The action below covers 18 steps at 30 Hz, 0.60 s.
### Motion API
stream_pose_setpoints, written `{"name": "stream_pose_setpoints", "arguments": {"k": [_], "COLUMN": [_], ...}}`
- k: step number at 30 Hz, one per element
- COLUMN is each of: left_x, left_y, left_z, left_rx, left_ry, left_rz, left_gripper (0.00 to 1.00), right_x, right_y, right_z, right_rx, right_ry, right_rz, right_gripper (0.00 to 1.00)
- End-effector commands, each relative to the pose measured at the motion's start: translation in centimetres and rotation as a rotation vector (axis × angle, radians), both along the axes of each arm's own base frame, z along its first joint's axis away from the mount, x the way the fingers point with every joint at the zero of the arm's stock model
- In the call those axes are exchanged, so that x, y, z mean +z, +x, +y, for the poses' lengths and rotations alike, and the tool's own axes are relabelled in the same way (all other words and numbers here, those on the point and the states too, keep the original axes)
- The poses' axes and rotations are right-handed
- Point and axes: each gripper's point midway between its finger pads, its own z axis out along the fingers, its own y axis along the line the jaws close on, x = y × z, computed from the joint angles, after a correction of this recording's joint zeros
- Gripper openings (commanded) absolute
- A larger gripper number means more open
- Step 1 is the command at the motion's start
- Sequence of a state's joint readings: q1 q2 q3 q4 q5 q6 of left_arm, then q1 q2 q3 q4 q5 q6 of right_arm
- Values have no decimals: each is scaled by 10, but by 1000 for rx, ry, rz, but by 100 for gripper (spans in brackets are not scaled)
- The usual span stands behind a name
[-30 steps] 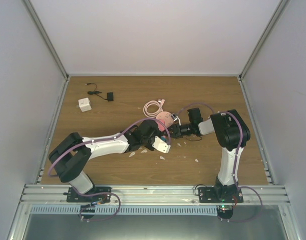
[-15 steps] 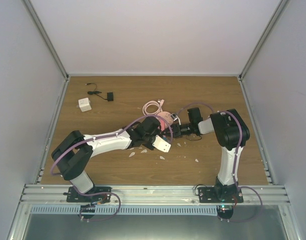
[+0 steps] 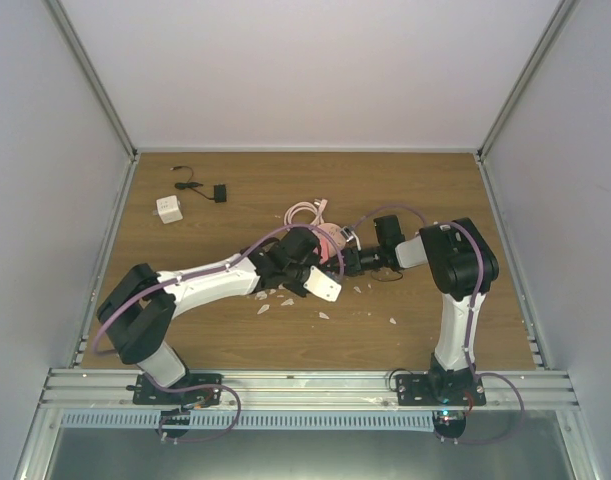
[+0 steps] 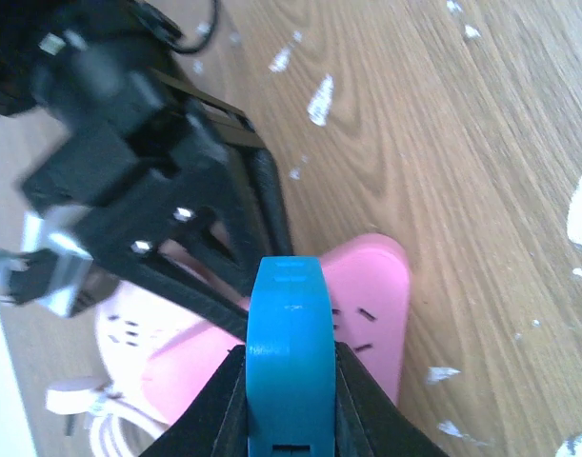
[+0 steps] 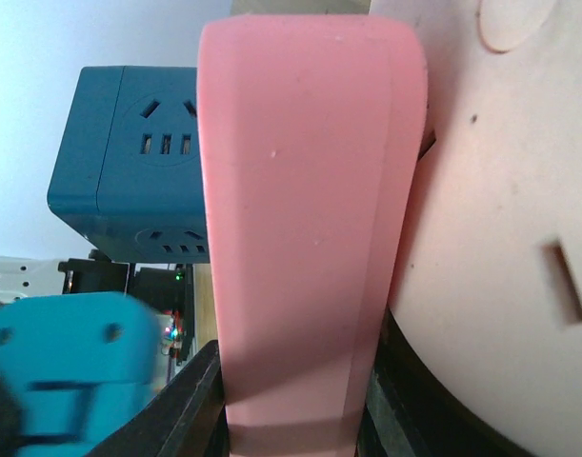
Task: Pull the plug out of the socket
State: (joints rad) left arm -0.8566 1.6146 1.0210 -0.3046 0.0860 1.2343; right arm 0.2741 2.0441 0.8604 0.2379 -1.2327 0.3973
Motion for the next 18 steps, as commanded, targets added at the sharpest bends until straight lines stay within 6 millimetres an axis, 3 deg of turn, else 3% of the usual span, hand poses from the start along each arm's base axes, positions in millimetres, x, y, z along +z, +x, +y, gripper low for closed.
{"name": "stream_pose_setpoints", "arguments": {"k": [1, 7, 18], "left_x": [53, 62, 92], "left_y": [3, -2, -34], "left_z": [-17, -16, -4], "left_rx": [-35, -29, -13], "left_ry": [-128, -138, -182], "left_rz": [-63, -31, 295], "left_gripper": [13, 13, 15], "right_x": [-40, -41, -17], "right_y": [2, 2, 2], "right_z": [-12, -12, -10], "right_rx": [-63, -62, -49], "right_ry": [-121, -121, -86], "right_rz": [41, 42, -18], "right_gripper": [10, 13, 43]}}
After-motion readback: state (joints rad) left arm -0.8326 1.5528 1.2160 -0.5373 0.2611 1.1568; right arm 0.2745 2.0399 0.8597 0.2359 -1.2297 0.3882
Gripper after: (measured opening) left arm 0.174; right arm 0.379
